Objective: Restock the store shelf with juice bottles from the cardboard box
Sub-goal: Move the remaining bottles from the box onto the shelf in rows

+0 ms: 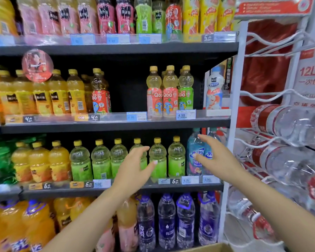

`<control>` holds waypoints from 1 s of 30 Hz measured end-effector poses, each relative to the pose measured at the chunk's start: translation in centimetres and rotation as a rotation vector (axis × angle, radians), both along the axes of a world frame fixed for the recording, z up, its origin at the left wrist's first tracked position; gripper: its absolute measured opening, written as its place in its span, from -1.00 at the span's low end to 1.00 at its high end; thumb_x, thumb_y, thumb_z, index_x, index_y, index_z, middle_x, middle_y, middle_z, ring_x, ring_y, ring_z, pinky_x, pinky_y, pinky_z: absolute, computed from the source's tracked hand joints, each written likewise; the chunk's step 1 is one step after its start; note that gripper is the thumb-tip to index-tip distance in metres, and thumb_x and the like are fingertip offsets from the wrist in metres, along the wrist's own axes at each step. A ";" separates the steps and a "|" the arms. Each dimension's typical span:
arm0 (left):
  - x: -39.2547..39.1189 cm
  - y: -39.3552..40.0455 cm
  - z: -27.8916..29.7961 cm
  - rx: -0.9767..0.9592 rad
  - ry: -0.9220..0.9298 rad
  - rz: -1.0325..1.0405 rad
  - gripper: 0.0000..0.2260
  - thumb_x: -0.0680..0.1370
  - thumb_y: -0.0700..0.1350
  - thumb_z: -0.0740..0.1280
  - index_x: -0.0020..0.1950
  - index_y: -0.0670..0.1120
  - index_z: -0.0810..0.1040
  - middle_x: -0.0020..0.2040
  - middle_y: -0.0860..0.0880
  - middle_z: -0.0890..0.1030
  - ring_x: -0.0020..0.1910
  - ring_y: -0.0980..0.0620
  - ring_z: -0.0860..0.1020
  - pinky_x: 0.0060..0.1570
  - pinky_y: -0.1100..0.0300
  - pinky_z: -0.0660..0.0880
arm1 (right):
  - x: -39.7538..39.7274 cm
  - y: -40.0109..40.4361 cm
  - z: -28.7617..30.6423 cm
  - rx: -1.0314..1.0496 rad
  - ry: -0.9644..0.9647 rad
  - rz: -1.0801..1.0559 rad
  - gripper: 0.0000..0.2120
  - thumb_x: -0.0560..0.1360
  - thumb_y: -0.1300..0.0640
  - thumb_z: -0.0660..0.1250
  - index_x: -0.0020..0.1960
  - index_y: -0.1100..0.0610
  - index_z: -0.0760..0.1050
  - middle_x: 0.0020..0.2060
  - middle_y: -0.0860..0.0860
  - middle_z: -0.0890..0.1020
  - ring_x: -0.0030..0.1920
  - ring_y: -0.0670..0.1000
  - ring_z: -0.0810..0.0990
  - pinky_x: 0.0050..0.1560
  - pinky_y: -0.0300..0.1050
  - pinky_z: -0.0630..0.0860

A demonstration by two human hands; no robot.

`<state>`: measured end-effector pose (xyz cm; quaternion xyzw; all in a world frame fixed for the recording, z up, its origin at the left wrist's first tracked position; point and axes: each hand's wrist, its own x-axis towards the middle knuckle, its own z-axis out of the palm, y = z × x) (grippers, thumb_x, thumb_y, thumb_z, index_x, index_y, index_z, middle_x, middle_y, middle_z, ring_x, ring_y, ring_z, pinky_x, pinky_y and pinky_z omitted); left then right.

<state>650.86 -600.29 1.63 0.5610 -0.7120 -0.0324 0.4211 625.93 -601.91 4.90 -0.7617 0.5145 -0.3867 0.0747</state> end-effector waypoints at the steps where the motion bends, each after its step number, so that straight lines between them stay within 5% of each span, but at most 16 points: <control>1: 0.0 -0.3 0.6 -0.010 -0.002 0.013 -0.52 0.54 0.10 0.30 0.43 0.03 0.33 0.39 0.10 0.39 0.35 0.12 0.39 0.26 0.21 0.33 | 0.0 -0.3 0.5 -0.009 -0.011 -0.004 -0.40 0.50 0.00 0.34 0.48 -0.01 0.21 0.43 -0.06 0.33 0.42 -0.04 0.30 0.35 -0.13 0.24; 8: -0.4 -4.0 6.4 -0.054 0.033 0.058 -0.50 0.54 0.10 0.31 0.43 -0.03 0.33 0.37 0.04 0.44 0.33 0.06 0.41 0.25 0.13 0.38 | -0.2 -4.3 5.4 -0.067 -0.169 -0.054 -0.45 0.49 0.06 0.37 0.43 0.06 0.29 0.36 0.04 0.44 0.35 0.01 0.40 0.15 -0.21 0.30; 13: -0.8 -8.5 10.4 -0.079 0.077 0.049 -0.58 0.55 0.03 0.31 0.38 -0.03 0.36 0.31 0.01 0.45 0.24 0.07 0.43 0.06 0.24 0.32 | -0.2 -8.3 8.8 -0.048 -0.243 -0.101 -0.40 0.51 0.06 0.35 0.48 0.09 0.21 0.39 0.11 0.40 0.37 0.09 0.38 0.28 -0.03 0.35; 24: -1.4 -19.6 13.9 -0.193 0.192 0.155 -0.37 0.51 0.07 0.37 0.50 0.06 0.17 0.26 -0.03 0.45 0.17 0.02 0.49 0.07 0.12 0.49 | 1.7 -18.1 11.1 0.002 -0.296 -0.148 -0.30 0.47 0.04 0.40 0.50 0.08 0.15 0.36 0.13 0.42 0.29 0.12 0.45 0.19 0.01 0.41; 28: -1.9 -21.2 13.8 -0.174 0.257 0.192 -0.18 0.45 0.16 0.40 0.54 0.06 -0.01 0.32 -0.03 0.41 0.21 -0.03 0.50 0.05 0.05 0.51 | 2.3 -20.4 10.9 0.002 -0.304 -0.144 -0.28 0.41 0.00 0.44 0.46 0.04 0.18 0.02 -0.05 0.55 0.02 0.03 0.58 0.04 0.02 0.52; 30: -1.8 -21.6 13.6 -0.177 0.287 0.214 -0.19 0.43 0.14 0.44 0.52 0.00 0.06 0.34 -0.03 0.42 0.22 -0.01 0.51 0.04 0.08 0.50 | 2.4 -21.0 10.6 -0.025 -0.299 -0.143 -0.28 0.40 -0.02 0.47 0.45 0.04 0.20 -0.14 -0.17 0.48 -0.09 -0.04 0.55 -0.11 -0.08 0.48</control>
